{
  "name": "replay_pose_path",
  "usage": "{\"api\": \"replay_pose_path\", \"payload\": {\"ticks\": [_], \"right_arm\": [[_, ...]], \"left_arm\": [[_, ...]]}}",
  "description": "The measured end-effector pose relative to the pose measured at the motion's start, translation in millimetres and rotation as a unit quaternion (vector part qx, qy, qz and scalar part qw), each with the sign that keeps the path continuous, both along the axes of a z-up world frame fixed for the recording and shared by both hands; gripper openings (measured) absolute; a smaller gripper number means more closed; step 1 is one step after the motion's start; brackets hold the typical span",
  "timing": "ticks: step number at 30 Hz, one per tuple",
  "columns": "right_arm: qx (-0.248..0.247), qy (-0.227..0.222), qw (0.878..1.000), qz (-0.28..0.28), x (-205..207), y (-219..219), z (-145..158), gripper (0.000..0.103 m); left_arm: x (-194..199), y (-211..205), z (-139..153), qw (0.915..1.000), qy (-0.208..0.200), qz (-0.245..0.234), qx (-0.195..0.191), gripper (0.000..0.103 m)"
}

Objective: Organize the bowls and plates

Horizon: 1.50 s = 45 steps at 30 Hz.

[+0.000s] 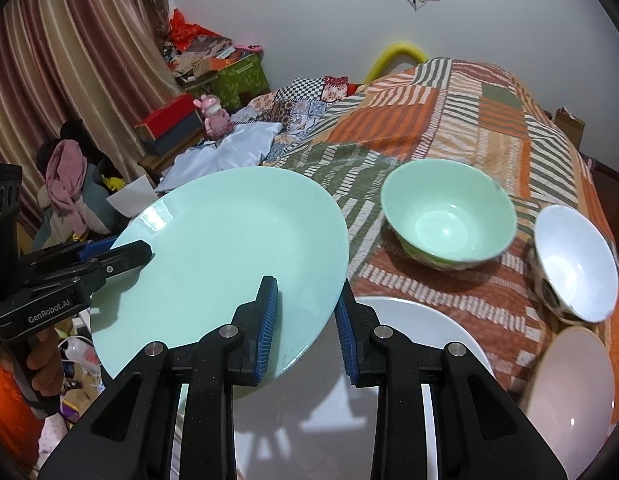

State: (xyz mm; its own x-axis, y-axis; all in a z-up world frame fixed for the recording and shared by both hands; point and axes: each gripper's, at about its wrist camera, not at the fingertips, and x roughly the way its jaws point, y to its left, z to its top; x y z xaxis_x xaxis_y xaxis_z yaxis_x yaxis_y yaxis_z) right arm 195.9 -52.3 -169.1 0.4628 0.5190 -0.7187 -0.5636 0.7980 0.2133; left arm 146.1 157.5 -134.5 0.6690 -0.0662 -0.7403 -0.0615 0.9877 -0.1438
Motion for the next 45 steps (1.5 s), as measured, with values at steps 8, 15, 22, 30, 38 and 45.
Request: {"api": "replay_pose_path", "payload": {"ticks": [8, 15, 22, 30, 38, 45], "right_arm": [[0.012, 0.000, 1.000, -0.021, -13, -30, 1, 0.026], [0.017, 0.002, 0.999, -0.041, -22, -56, 0, 0.026], [0.017, 0.011, 0.998, -0.061, -31, -81, -11, 0.026], [0.017, 0.031, 0.996, -0.079, -40, -98, -27, 0.026], [0.012, 0.044, 0.995, -0.091, -46, -103, -38, 0.026], [0.004, 0.043, 0.995, -0.093, -50, -102, -43, 0.026]], "left_arm": [[-10, -29, 5, 0.9999, -0.004, -0.016, -0.001, 0.031], [-16, -59, 4, 0.9994, -0.004, -0.033, -0.005, 0.031], [-16, -85, -5, 0.9986, 0.008, -0.051, -0.008, 0.031], [-13, -102, -25, 0.9972, 0.030, -0.067, -0.015, 0.031], [-6, -109, -46, 0.9956, 0.052, -0.074, -0.024, 0.031], [2, -109, -60, 0.9947, 0.067, -0.072, -0.030, 0.031]]}}
